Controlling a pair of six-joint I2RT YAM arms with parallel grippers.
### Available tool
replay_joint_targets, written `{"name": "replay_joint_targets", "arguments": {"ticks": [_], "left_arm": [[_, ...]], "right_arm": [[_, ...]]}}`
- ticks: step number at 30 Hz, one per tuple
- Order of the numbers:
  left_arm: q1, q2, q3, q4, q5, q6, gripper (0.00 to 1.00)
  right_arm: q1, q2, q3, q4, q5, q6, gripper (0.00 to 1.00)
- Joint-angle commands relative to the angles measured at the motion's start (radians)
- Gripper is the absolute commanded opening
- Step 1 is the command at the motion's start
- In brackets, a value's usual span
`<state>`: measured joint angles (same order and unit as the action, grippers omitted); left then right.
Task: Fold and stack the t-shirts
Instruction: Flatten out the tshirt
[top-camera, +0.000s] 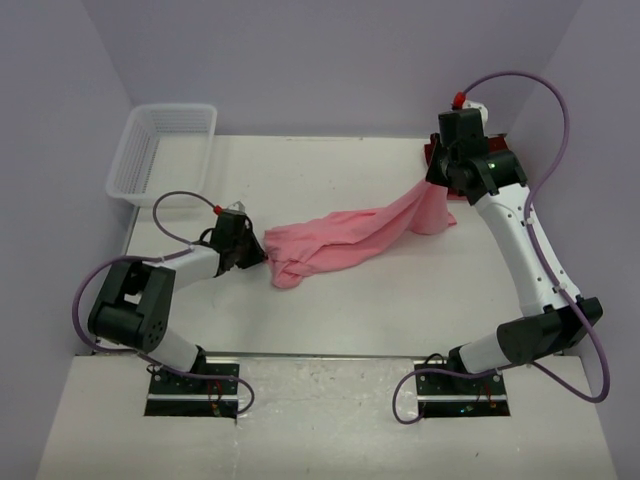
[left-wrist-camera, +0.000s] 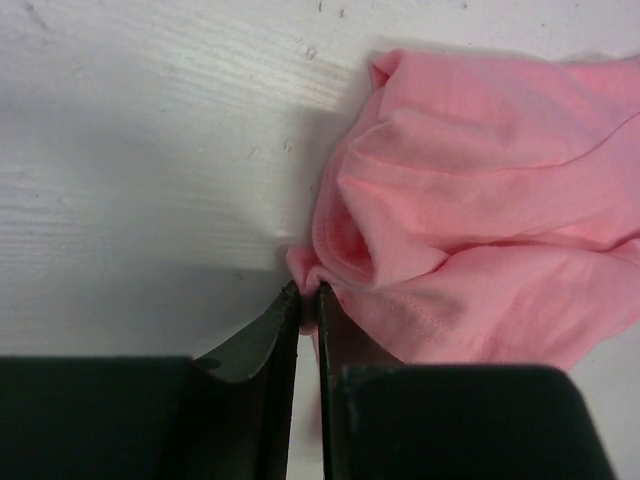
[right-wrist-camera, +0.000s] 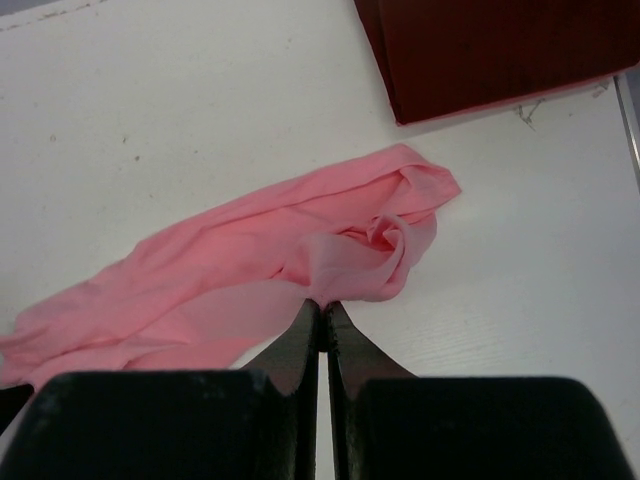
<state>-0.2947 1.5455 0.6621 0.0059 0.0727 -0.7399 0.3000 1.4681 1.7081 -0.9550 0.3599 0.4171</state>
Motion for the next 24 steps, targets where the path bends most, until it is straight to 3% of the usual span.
{"name": "replay_joint_targets", "arguments": {"ticks": [1,7,8,9,15,21,24], "left_arm": [[0.005,-0.065,0.008,-0.105,-0.039,0.014,0.13],[0.005,-0.137,0.017,-0.156,-0.053,0.014,0.12],[0.005,-0.139,0.018,-0.156,-0.051,0.014,0.01],[0.005,-0.142,0.019,-0.164,-0.048,0.013,0.00],[-0.006,-0.206,0.042,-0.207,-0.068,0.022,0.00],[-0.049,-0.381,0.226,-0.357,-0.209,0.060,0.00],[-0.058,-0.432,0.434,-0.409,-0.218,0.115,0.00]], "right_arm": [[-0.005,-0.020,-0.002,0.036,-0.012,-0.009,0.00],[-0.004,-0.022,0.001,0.038,-0.022,-0.011,0.00],[-0.004,-0.022,-0.002,0.038,-0.025,-0.011,0.00],[-0.004,-0.022,-0.004,0.038,-0.027,-0.012,0.00],[-0.004,-0.026,-0.016,0.048,-0.015,-0.017,0.00],[-0.004,0.001,0.047,0.064,0.020,-0.073,0.00],[-0.005,0.024,0.120,0.056,0.013,-0.119,0.00]]}}
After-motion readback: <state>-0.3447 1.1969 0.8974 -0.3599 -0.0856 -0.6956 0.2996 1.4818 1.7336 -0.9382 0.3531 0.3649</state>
